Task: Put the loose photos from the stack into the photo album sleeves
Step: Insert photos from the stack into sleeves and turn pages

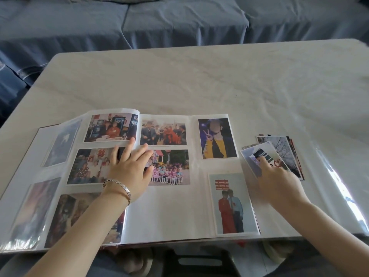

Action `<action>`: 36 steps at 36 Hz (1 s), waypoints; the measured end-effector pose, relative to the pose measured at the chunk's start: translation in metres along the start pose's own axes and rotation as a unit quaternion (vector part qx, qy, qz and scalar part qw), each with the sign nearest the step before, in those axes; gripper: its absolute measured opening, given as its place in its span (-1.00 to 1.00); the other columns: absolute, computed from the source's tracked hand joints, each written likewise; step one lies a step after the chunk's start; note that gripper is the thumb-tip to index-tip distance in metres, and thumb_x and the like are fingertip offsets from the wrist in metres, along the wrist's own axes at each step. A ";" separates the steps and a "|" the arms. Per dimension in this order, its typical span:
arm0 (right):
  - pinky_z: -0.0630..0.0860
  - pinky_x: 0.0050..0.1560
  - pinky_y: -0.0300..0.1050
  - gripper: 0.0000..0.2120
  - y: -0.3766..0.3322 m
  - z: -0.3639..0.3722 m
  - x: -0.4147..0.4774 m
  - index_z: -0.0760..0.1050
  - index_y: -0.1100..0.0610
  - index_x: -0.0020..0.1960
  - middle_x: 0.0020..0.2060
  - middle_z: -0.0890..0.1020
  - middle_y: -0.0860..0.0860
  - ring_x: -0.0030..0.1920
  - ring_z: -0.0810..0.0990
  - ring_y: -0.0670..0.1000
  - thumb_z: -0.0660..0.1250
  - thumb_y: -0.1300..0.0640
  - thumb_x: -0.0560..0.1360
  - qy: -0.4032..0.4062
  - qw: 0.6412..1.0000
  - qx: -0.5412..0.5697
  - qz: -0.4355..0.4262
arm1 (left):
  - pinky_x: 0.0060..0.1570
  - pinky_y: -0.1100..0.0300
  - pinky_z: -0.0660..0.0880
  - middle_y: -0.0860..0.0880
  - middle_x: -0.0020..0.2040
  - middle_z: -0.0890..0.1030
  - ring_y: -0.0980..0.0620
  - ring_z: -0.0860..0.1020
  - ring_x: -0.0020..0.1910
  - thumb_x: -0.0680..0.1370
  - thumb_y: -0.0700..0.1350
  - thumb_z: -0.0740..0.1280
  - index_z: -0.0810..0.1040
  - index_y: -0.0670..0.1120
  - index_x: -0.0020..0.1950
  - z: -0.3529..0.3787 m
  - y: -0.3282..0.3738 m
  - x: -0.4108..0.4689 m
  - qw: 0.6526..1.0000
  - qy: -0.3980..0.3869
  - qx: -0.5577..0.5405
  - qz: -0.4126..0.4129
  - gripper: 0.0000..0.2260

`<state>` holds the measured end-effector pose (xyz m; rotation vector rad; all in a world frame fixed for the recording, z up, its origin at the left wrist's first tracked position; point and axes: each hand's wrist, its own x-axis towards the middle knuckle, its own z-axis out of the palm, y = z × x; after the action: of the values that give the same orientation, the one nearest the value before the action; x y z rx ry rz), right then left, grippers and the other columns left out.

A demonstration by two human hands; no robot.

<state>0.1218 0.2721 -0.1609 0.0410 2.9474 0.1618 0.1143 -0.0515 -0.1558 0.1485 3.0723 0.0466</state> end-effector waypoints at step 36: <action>0.47 -0.43 -0.27 -0.74 -0.024 -0.046 0.009 0.52 -0.05 0.05 -0.35 0.51 -0.22 -0.36 0.51 -0.24 0.40 -0.10 0.41 -0.077 0.945 0.304 -0.089 | 0.35 -0.02 -0.32 0.15 0.51 0.14 0.05 -0.13 0.52 0.61 0.02 0.07 0.27 0.09 0.44 0.000 0.001 -0.001 1.000 -0.005 -0.019 -0.008 -0.62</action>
<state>0.1042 0.2435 -0.1207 -0.1209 2.7047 -0.7403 0.1149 -0.0508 -0.1561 0.1222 3.0598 0.1023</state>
